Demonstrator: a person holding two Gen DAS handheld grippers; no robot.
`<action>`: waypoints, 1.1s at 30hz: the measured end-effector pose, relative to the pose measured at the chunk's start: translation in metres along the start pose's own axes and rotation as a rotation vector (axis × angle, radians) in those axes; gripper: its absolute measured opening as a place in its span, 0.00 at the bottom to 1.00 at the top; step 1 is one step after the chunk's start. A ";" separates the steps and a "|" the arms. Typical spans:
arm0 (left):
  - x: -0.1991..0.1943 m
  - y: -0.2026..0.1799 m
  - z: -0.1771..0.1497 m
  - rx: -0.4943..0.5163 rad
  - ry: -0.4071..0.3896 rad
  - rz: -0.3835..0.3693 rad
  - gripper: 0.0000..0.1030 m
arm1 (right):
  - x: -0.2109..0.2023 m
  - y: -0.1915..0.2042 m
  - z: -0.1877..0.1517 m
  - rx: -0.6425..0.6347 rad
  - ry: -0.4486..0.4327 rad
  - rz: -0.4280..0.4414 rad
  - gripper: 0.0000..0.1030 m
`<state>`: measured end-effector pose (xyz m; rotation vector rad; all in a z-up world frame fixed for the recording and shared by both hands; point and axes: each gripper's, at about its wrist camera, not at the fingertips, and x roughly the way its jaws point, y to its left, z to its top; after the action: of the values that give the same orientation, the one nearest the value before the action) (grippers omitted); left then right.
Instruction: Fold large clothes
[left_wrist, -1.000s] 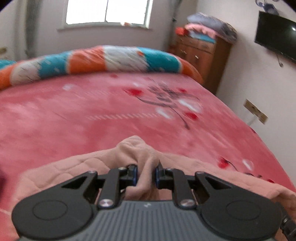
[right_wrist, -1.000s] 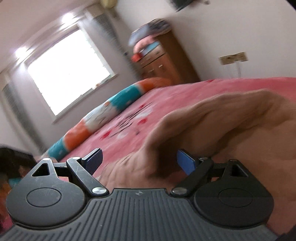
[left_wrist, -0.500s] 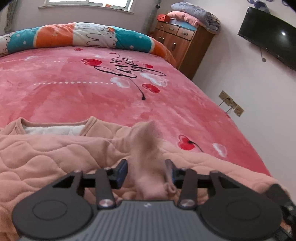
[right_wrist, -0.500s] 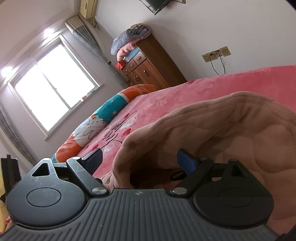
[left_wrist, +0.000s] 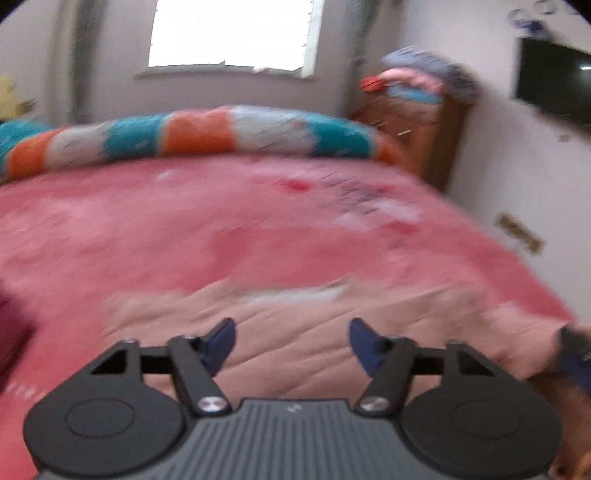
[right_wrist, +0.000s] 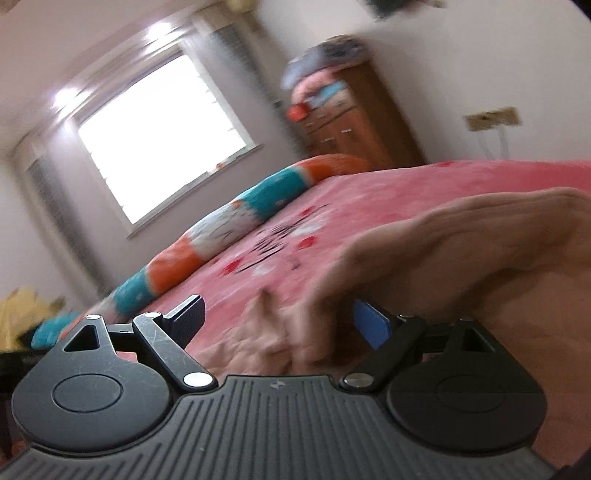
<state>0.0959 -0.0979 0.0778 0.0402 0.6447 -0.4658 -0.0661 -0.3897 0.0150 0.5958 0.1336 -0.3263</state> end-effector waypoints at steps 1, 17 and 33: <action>0.003 0.011 -0.006 -0.013 0.016 0.019 0.44 | 0.003 0.007 -0.002 -0.038 0.012 0.030 1.00; 0.047 0.064 -0.045 0.042 0.007 0.100 0.32 | 0.108 0.025 -0.017 -0.199 0.303 0.036 1.00; 0.031 0.045 -0.047 0.082 -0.014 0.203 0.38 | 0.109 0.031 -0.026 -0.242 0.353 -0.020 1.00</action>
<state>0.1097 -0.0619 0.0174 0.1783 0.6007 -0.2960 0.0459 -0.3798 -0.0136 0.4073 0.5121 -0.2174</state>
